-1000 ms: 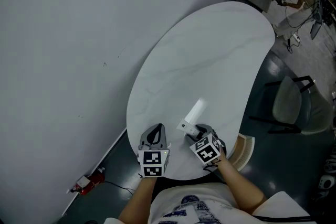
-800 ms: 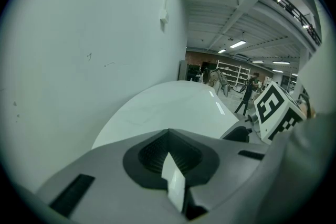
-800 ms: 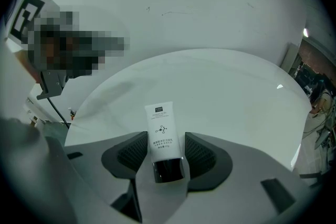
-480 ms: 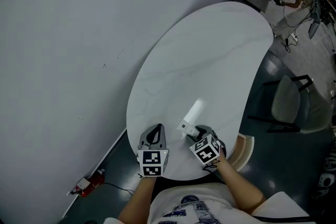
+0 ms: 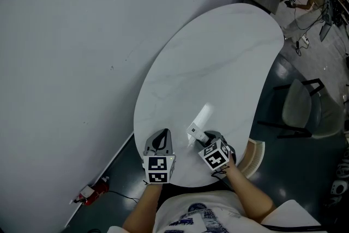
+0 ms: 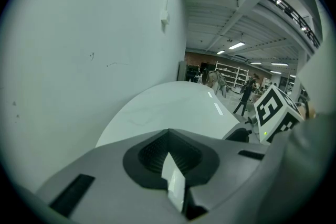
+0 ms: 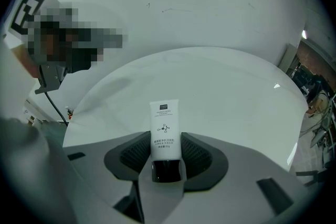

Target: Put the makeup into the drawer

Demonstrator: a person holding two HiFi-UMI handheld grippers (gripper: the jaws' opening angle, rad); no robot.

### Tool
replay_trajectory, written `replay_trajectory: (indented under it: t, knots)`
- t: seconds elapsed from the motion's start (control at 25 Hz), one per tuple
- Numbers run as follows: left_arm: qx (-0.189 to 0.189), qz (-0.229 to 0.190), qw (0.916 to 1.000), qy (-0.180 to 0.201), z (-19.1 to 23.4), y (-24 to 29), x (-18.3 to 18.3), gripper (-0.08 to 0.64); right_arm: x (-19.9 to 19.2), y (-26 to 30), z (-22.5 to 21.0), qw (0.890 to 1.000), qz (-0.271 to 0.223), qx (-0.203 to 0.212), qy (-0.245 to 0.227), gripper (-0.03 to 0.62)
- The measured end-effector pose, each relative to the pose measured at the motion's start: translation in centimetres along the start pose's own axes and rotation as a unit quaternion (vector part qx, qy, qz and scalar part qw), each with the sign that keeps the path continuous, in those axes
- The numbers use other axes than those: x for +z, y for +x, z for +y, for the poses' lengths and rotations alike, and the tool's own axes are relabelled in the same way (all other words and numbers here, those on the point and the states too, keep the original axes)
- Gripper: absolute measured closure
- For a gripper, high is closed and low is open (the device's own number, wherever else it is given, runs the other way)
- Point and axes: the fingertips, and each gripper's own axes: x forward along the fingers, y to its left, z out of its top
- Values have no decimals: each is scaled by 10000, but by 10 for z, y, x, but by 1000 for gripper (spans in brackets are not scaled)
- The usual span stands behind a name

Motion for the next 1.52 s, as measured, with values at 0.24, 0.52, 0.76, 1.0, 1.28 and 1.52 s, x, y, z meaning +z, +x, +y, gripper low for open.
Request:
replay_trajectory:
  t: [0.24,0.52,0.76,1.0,1.28,1.52]
  knots:
    - [-73,-27,10000,56,2,-8,2,518,-4,-6,6,9998,-37,-43,199,402]
    - [-350,-128,9989,274,-1,-19,12,518,-6,-24,13,9981,-133,-337,499,402]
    - [-720,-251,9954,577,-11,-39,18,518,-8,-50,28,9934,-340,-721,827,402]
    - [-1176,-416,9867,1039,-27,-69,26,518,-20,-84,50,9825,-572,-1210,1295,402]
    - [-1668,-440,9754,1375,-52,-93,19,518,-44,-119,74,9663,-745,-1674,1809,403]
    - [-2132,-397,9638,1554,-94,-98,9,518,-78,-147,80,9524,-748,-2019,2158,402]
